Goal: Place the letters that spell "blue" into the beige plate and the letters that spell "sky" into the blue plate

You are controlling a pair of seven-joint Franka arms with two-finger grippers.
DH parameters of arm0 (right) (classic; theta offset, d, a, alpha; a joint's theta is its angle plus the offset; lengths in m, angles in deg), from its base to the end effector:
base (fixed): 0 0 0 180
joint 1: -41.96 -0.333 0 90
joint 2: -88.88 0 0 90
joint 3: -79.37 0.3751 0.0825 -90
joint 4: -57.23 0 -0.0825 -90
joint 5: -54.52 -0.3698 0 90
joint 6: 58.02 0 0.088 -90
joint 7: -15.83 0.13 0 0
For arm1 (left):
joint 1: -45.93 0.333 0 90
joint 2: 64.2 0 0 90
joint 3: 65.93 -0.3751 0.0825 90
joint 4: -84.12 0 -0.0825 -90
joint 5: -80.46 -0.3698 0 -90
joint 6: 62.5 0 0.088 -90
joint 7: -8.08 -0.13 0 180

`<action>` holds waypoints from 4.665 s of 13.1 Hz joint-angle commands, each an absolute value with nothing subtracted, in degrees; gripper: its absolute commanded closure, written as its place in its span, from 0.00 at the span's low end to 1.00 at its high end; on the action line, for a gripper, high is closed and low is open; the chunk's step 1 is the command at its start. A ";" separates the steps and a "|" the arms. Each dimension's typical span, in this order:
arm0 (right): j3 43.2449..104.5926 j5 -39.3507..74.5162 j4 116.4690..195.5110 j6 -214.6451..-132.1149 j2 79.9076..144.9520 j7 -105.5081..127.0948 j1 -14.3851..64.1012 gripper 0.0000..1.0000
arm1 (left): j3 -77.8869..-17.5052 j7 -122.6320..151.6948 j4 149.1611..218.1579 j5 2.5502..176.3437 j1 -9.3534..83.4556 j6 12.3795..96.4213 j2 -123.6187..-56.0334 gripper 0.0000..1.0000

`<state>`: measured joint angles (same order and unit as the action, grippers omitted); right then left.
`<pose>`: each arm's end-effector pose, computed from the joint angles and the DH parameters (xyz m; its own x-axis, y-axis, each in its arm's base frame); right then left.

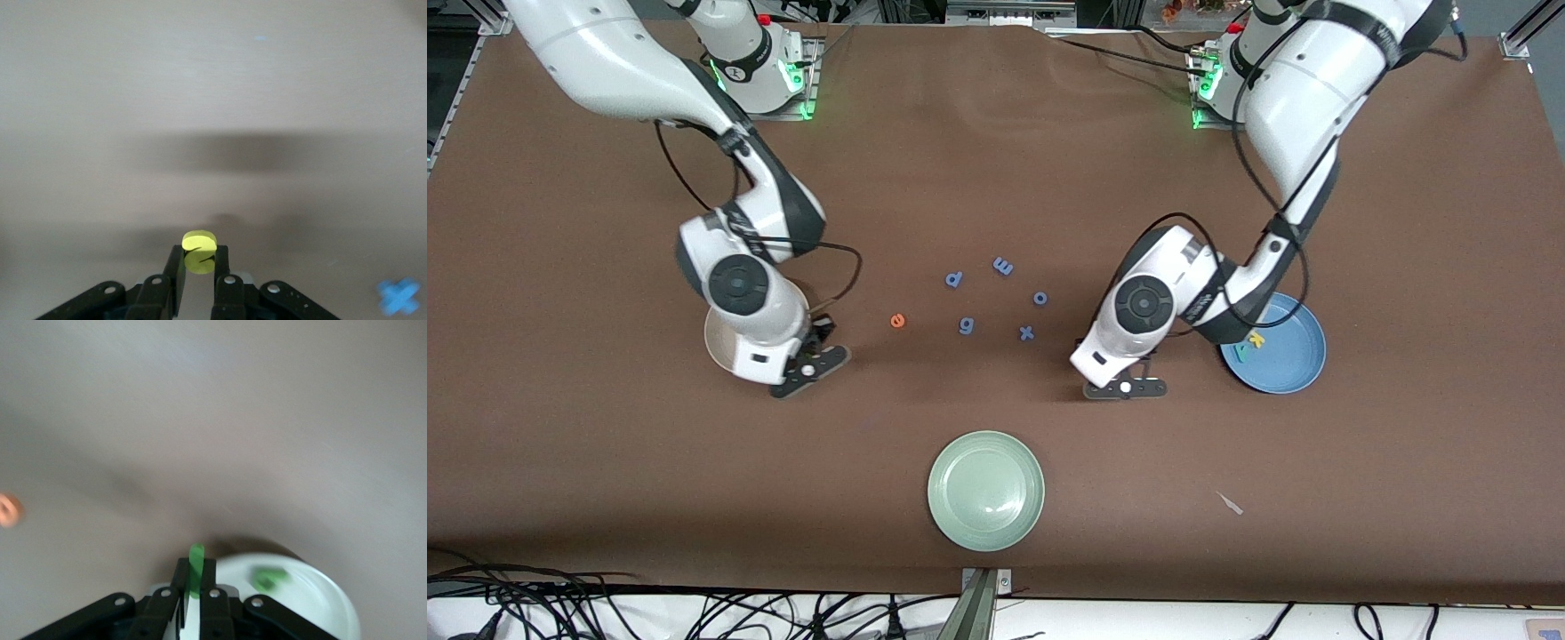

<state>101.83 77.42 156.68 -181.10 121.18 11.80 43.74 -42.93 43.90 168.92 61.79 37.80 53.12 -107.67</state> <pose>0.6472 0.1851 0.3023 0.8104 0.5755 -0.1097 0.5849 -0.8052 0.0974 0.6568 -0.3012 0.2665 0.9920 0.0007 -0.1266 -0.0102 -0.9963 -0.0853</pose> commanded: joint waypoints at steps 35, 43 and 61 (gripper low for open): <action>109.25 86.51 164.72 -200.67 129.92 46.15 38.70 0.58 | -61.01 17.75 174.22 79.66 42.85 34.89 -69.39 0.00; 108.28 84.58 164.63 -192.44 123.00 40.29 40.46 0.80 | -60.92 17.48 174.21 79.66 42.76 34.36 -69.48 0.00; 96.77 64.37 170.28 -178.12 102.95 7.12 46.18 0.00 | -59.78 17.66 172.45 79.75 42.50 33.74 -70.62 0.00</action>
